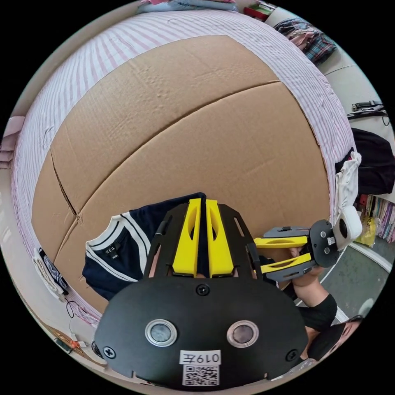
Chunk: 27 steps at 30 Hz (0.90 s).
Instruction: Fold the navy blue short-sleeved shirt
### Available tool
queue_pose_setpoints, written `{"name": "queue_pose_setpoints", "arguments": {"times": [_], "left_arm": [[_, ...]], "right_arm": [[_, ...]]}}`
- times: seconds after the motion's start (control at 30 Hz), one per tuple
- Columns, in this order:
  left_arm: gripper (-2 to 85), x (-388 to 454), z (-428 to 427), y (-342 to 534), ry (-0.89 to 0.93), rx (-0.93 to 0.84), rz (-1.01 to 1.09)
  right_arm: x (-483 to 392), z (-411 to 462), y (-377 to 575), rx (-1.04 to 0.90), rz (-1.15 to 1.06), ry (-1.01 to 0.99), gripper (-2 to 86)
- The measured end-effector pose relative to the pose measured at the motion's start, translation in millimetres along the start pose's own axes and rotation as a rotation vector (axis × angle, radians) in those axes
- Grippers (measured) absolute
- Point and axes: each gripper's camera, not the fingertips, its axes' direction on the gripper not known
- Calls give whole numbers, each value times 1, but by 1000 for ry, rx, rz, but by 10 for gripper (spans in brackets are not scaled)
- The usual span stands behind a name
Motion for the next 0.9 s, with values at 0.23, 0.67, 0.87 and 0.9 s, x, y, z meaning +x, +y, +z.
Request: {"name": "queue_pose_setpoints", "arguments": {"times": [0.23, 0.67, 0.87, 0.9], "left_arm": [[9, -30, -2, -6, 90, 40, -29], [11, -62, -3, -21, 103, 62, -95], [12, -73, -4, -25, 100, 56, -114], [12, -75, -4, -26, 101, 54, -117]], "right_arm": [[18, -12, -17, -21, -22, 30, 3], [31, -21, -40, -36, -28, 54, 8], [30, -20, -45, -31, -53, 19, 46], [30, -20, -45, -32, -56, 24, 34]]}}
